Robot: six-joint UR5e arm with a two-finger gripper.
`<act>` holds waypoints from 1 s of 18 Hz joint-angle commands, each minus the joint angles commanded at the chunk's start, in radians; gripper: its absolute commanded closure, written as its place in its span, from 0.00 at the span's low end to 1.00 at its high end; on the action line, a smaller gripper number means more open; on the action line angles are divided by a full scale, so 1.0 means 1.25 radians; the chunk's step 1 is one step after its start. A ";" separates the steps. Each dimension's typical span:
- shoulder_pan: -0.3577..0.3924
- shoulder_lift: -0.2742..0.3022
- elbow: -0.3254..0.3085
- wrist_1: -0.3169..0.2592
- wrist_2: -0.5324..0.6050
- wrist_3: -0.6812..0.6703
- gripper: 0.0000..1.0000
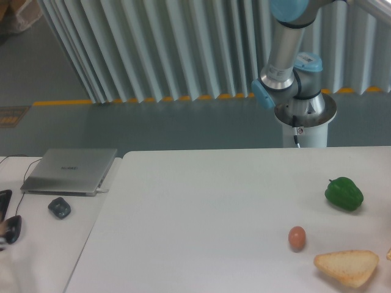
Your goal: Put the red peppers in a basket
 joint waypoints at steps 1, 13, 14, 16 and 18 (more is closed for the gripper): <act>0.015 -0.002 -0.004 0.000 0.001 0.037 1.00; 0.011 -0.022 -0.021 0.023 0.125 0.144 0.00; 0.012 -0.016 -0.014 0.018 0.125 0.151 0.00; 0.015 -0.017 -0.012 0.012 0.118 0.167 0.00; 0.011 -0.006 -0.011 -0.002 0.112 0.171 0.00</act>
